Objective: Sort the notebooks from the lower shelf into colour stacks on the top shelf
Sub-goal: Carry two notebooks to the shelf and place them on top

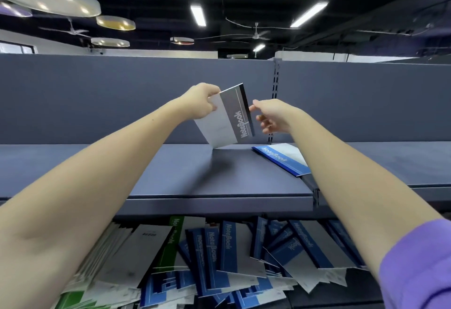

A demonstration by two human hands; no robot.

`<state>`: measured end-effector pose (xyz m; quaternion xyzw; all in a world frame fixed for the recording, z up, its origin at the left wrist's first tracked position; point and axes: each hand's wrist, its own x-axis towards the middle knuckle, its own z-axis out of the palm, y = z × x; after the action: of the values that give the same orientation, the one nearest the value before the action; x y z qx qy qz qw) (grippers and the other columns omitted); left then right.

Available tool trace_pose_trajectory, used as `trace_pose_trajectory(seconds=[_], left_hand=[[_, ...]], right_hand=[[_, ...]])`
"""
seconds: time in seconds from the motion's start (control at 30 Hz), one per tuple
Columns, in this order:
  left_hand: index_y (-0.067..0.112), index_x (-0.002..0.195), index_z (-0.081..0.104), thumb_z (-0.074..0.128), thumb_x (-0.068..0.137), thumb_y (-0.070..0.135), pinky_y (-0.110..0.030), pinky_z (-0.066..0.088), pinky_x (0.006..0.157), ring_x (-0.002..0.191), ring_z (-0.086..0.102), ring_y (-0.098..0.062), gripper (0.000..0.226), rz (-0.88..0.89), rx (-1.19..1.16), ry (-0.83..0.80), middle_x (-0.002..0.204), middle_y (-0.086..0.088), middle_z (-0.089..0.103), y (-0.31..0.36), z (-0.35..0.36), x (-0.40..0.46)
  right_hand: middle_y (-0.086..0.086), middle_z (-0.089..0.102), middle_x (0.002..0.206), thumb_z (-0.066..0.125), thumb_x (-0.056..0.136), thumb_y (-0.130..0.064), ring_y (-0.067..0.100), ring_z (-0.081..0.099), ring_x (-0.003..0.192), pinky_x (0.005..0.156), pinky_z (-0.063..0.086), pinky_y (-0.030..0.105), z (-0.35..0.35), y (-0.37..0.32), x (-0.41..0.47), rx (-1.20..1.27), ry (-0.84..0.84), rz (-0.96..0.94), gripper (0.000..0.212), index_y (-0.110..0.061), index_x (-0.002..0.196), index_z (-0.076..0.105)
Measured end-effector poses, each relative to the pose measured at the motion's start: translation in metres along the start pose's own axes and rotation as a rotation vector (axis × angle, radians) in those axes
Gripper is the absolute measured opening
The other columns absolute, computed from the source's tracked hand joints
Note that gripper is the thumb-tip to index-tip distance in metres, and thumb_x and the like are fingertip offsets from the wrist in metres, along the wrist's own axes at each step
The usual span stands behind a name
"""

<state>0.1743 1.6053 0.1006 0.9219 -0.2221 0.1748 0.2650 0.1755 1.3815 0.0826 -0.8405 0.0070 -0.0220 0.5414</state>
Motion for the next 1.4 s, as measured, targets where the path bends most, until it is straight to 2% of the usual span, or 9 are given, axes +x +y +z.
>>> trace_pose_trajectory(seconds=[0.17, 0.3, 0.47, 0.63, 0.93, 1.03, 1.17, 1.3, 1.4], left_hand=[[0.017, 0.113, 0.066, 0.061, 0.092, 0.006, -0.045, 0.048, 0.101, 0.11, 0.06, -0.028, 0.024, -0.015, -0.061, 0.032, 0.117, -0.002, 0.065, 0.002, -0.021, 0.009], [0.019, 0.116, 0.066, 0.06, 0.09, 0.004, -0.046, 0.054, 0.095, 0.102, 0.065, -0.026, 0.03, -0.035, -0.097, 0.021, 0.111, -0.001, 0.069, 0.005, -0.03, 0.012], [0.027, 0.124, 0.053, 0.068, 0.084, 0.014, -0.044, 0.056, 0.085, 0.094, 0.064, -0.025, 0.045, -0.088, 0.034, 0.111, 0.1, 0.001, 0.064, -0.006, -0.033, 0.011], [0.023, 0.109, 0.064, 0.074, 0.087, 0.023, -0.028, 0.047, 0.07, 0.09, 0.062, -0.017, 0.023, -0.001, 0.097, 0.016, 0.099, 0.002, 0.067, -0.011, -0.033, 0.004], [0.026, 0.094, 0.064, 0.059, 0.095, 0.015, -0.042, 0.056, 0.085, 0.091, 0.062, -0.025, 0.012, -0.09, 0.213, 0.043, 0.098, 0.0, 0.065, -0.03, -0.01, 0.001], [0.022, 0.095, 0.065, 0.055, 0.092, 0.011, -0.039, 0.056, 0.08, 0.092, 0.061, -0.028, 0.016, -0.205, 0.158, 0.111, 0.101, -0.004, 0.065, -0.036, -0.004, 0.0], [0.008, 0.087, 0.063, 0.048, 0.084, 0.002, -0.038, 0.059, 0.065, 0.079, 0.059, -0.031, 0.017, -0.397, -0.024, 0.194, 0.09, -0.007, 0.062, -0.042, -0.001, -0.002], [0.007, 0.071, 0.045, 0.051, 0.078, -0.008, -0.054, 0.06, 0.064, 0.057, 0.056, -0.033, 0.017, -0.561, -0.23, 0.186, 0.069, -0.013, 0.053, -0.041, 0.005, -0.008], [0.01, 0.071, 0.048, 0.057, 0.082, -0.005, -0.04, 0.062, 0.062, 0.065, 0.07, -0.034, 0.02, -0.594, -0.23, 0.087, 0.073, -0.012, 0.059, -0.043, 0.013, -0.013]], right_hand=[[-0.001, 0.056, 0.129, 0.055, 0.101, -0.039, 0.02, 0.052, 0.114, 0.093, 0.047, 0.037, 0.002, 0.011, 0.008, -0.195, -0.017, -0.203, 0.024, -0.025, 0.12, 0.06], [0.014, 0.07, 0.107, 0.059, 0.099, -0.016, 0.023, 0.065, 0.088, 0.084, 0.056, 0.038, 0.011, 0.011, 0.015, -0.151, 0.037, -0.294, 0.01, -0.025, 0.103, 0.058], [-0.002, 0.063, 0.079, 0.044, 0.102, -0.009, 0.015, 0.06, 0.069, 0.066, 0.056, 0.034, 0.022, -0.005, 0.017, -0.26, 0.164, -0.398, 0.028, -0.027, 0.114, 0.061], [-0.01, 0.066, 0.107, 0.041, 0.092, 0.002, 0.019, 0.057, 0.106, 0.096, 0.035, 0.035, 0.037, -0.018, 0.02, -0.748, 0.154, -0.503, 0.05, -0.041, 0.106, 0.061], [-0.001, 0.064, 0.123, 0.059, 0.098, -0.023, 0.02, 0.056, 0.115, 0.105, 0.032, 0.039, 0.05, -0.02, 0.024, -0.752, 0.312, -0.628, 0.023, -0.025, 0.12, 0.064], [0.005, 0.051, 0.132, 0.061, 0.093, -0.015, 0.026, 0.053, 0.116, 0.101, 0.044, 0.042, 0.043, -0.015, 0.025, -0.652, 0.396, -0.527, 0.037, -0.022, 0.129, 0.055], [0.011, 0.061, 0.112, 0.062, 0.085, -0.019, 0.029, 0.058, 0.091, 0.073, 0.049, 0.034, 0.032, -0.003, 0.026, -0.739, 0.236, -0.162, 0.019, -0.011, 0.101, 0.057], [0.003, 0.058, 0.088, 0.068, 0.087, -0.029, 0.026, 0.056, 0.08, 0.073, 0.045, 0.034, 0.026, 0.01, 0.01, -0.958, -0.039, 0.043, 0.019, -0.015, 0.085, 0.054], [0.002, 0.062, 0.111, 0.068, 0.09, -0.038, 0.026, 0.062, 0.099, 0.082, 0.051, 0.038, 0.028, 0.02, 0.002, -1.058, -0.126, 0.1, 0.024, -0.021, 0.104, 0.057]])
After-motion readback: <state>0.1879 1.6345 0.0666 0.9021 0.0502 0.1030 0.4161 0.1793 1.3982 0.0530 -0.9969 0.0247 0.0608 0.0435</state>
